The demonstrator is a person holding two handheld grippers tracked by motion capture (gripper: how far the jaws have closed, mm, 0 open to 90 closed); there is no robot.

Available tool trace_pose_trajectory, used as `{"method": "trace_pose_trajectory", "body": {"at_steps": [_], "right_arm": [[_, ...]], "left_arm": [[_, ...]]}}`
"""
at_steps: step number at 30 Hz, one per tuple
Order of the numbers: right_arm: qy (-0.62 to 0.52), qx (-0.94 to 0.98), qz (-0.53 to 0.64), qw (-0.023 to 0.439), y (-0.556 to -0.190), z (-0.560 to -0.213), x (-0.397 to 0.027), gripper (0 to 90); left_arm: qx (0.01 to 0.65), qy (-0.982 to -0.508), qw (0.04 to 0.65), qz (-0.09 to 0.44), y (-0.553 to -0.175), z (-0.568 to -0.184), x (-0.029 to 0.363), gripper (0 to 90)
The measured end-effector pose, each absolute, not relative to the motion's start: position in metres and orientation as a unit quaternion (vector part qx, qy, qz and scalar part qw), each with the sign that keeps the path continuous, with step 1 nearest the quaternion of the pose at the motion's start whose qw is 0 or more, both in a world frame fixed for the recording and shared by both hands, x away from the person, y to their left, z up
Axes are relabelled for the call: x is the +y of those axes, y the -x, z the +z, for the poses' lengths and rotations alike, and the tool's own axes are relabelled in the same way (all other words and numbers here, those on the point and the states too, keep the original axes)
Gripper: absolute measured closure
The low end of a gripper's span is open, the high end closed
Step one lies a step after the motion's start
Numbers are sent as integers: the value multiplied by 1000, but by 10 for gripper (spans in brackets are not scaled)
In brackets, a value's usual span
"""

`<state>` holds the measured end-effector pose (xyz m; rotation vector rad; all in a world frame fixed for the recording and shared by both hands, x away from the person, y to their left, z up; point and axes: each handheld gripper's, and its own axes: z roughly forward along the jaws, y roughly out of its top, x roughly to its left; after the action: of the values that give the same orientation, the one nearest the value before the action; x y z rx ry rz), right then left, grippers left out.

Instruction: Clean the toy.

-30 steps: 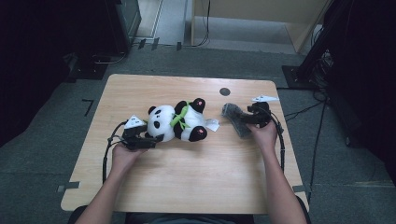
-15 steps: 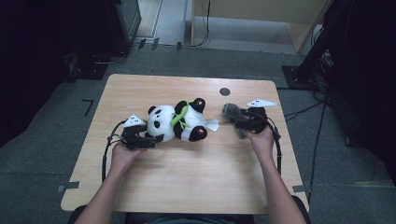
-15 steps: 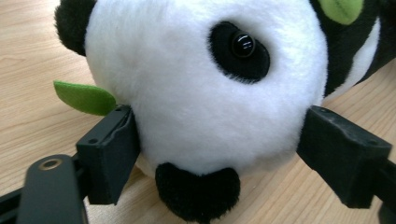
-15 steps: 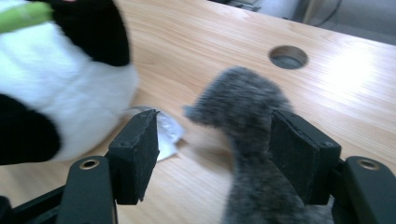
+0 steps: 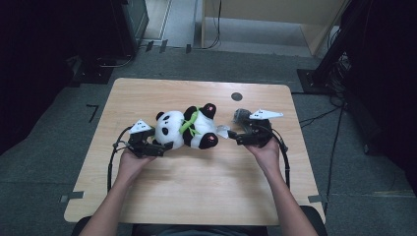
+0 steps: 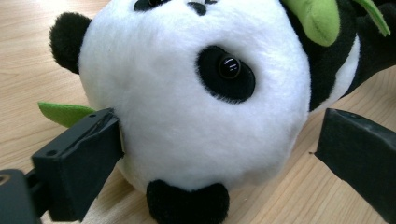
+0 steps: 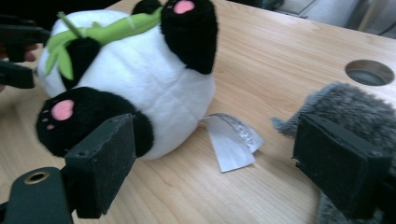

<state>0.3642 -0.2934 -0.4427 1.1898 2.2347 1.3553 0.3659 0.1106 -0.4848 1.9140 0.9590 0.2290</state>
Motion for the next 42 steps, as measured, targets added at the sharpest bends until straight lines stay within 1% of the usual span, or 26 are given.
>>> {"method": "trace_pose_trajectory", "body": {"at_steps": [7,11,15,18,21,26,31,38,40,42], "right_arm": [[-377,788,473,116,-355,-444,-277,136],[-354,799,475,104,-353,-447,-264,135],[-331,809,475,101,-351,-451,-250,135],[-319,809,483,99,-352,-453,-245,136],[-312,808,491,91,-354,-457,-241,135],[-302,820,477,95,-355,-464,-228,132],[-309,821,465,118,-366,-472,-218,117],[-290,836,454,107,-381,-475,-208,84],[-285,841,444,120,-382,-476,-205,105],[-279,843,438,141,-382,-477,-203,177]], "left_arm": [[385,-790,465,110,-366,-486,108,6],[385,-790,466,104,-367,-487,107,6],[387,-790,465,102,-368,-488,106,6],[387,-790,462,112,-369,-488,106,56],[391,-786,467,107,-371,-488,106,58],[396,-783,469,105,-373,-488,106,57],[399,-780,471,101,-376,-489,106,56],[404,-783,463,94,-380,-487,102,32],[410,-781,462,92,-382,-486,100,23],[418,-776,466,82,-385,-486,98,11]]}}
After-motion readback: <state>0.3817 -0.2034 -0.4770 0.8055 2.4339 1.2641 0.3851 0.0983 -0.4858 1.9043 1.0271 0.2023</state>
